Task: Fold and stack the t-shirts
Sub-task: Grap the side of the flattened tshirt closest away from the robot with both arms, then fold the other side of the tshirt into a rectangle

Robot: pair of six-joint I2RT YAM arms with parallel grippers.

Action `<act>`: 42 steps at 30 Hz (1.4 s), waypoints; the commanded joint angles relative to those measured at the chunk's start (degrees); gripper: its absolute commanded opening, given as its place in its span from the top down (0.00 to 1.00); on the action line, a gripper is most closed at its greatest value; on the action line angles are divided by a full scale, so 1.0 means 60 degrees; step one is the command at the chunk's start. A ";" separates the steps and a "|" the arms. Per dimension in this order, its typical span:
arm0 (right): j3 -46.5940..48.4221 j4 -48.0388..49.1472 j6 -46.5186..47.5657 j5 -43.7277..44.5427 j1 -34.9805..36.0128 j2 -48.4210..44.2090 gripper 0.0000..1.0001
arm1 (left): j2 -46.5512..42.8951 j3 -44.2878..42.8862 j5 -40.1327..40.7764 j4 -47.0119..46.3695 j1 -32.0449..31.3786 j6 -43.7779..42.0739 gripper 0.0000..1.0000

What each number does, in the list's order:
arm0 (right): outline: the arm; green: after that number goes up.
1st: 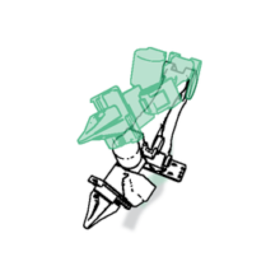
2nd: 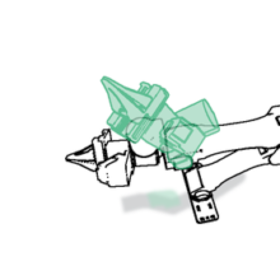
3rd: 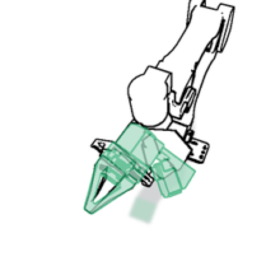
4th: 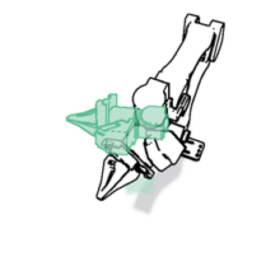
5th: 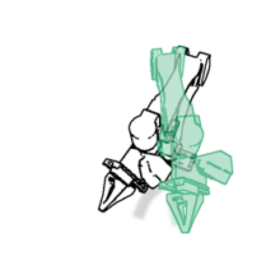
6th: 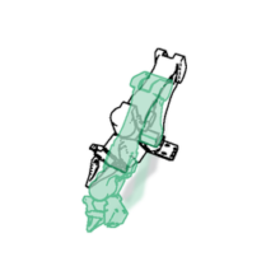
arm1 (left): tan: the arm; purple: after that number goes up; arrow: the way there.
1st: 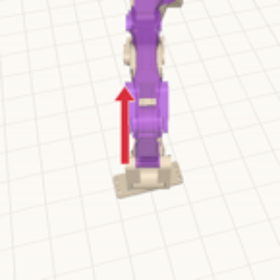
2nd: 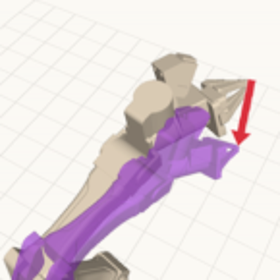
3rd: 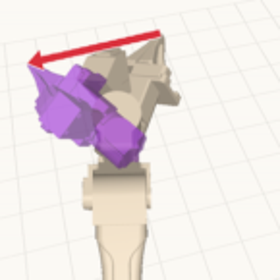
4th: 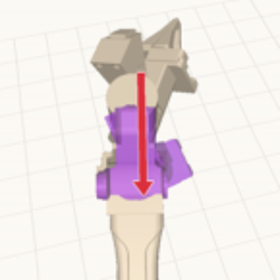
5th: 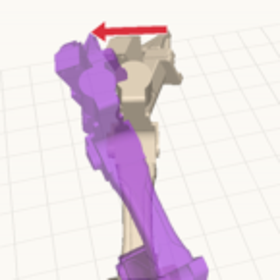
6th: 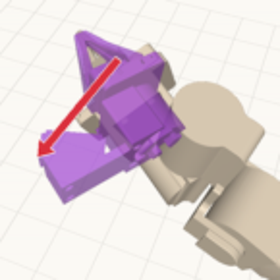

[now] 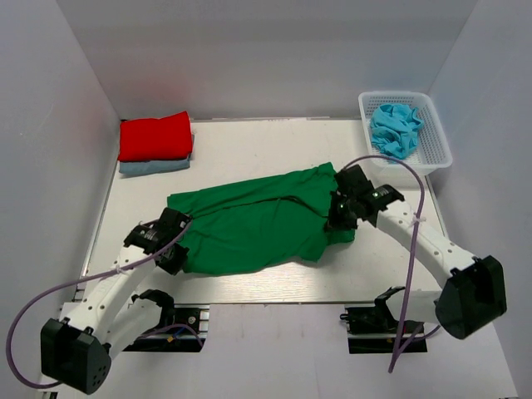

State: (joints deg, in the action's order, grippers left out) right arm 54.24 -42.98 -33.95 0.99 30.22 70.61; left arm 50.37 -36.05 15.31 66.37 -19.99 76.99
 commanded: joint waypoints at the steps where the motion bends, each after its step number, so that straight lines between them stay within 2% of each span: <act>1: 0.1080 0.0015 0.0590 0.0391 -0.0319 0.0404 1.00 | 0.0509 -0.0756 0.0729 -0.0295 0.0050 0.2504 0.99; 11: 0.3863 0.0000 0.1366 -0.0063 -0.1417 0.2557 1.00 | 0.2239 -0.1857 0.1096 -0.0353 0.0810 0.2826 1.00; 21: 0.4950 0.0235 0.1748 -0.0986 -0.1960 0.4037 1.00 | 0.3119 -0.3130 0.2017 -0.0808 0.1675 0.3121 1.00; 29: 0.5650 0.0572 0.1470 -0.0460 -0.2150 0.4914 1.00 | 0.5605 -0.4522 0.1814 -0.0895 0.1997 0.2373 1.00; 33: 0.6252 0.0645 0.1221 -0.0342 -0.2282 0.5647 1.00 | 0.6280 -0.4846 0.1580 -0.1363 0.2233 0.2139 0.97; 34: 0.6355 0.0660 0.1163 -0.0211 -0.2311 0.5794 1.00 | 0.6428 -0.4976 0.1579 -0.1364 0.2349 0.2052 0.92; 35: 0.6646 0.0616 0.1119 -0.0210 -0.2355 0.5926 1.00 | 0.6560 -0.5166 0.1579 -0.1451 0.2480 0.2051 0.84; 36: 0.7026 0.0587 0.1075 0.0225 -0.2370 0.6420 1.00 | 0.6706 -0.5327 0.1579 -0.1452 0.2569 0.1877 0.55; 37: 0.7233 0.0543 0.1103 0.0244 -0.2428 0.6614 1.00 | 0.6998 -0.5503 0.1579 -0.1452 0.2686 0.1585 0.34; 38: 0.7771 0.0310 0.1161 0.0244 -0.2472 0.6993 0.89 | 0.7146 -0.5882 0.1579 -0.1452 0.2687 0.1365 0.15; 39: 0.8618 0.0236 0.1264 0.0085 -0.2487 0.7417 0.53 | 0.7249 -0.6103 0.1449 -0.1264 0.2788 0.1145 0.00; 40: 0.8844 0.0162 0.1352 -0.0105 -0.2516 0.7755 0.41 | 0.7351 -0.6323 0.1447 -0.1102 0.2891 0.0998 0.00; 42: 0.9460 0.0060 0.1630 -0.0662 -0.2473 0.7977 0.34 | 0.7469 -0.6778 0.1447 -0.0531 0.3008 0.0777 0.00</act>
State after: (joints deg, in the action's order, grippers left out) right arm 105.62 -41.78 -26.11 -0.56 15.73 117.56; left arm 96.05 -72.62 20.03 59.31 -3.18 76.07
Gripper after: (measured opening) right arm 0.641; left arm 0.996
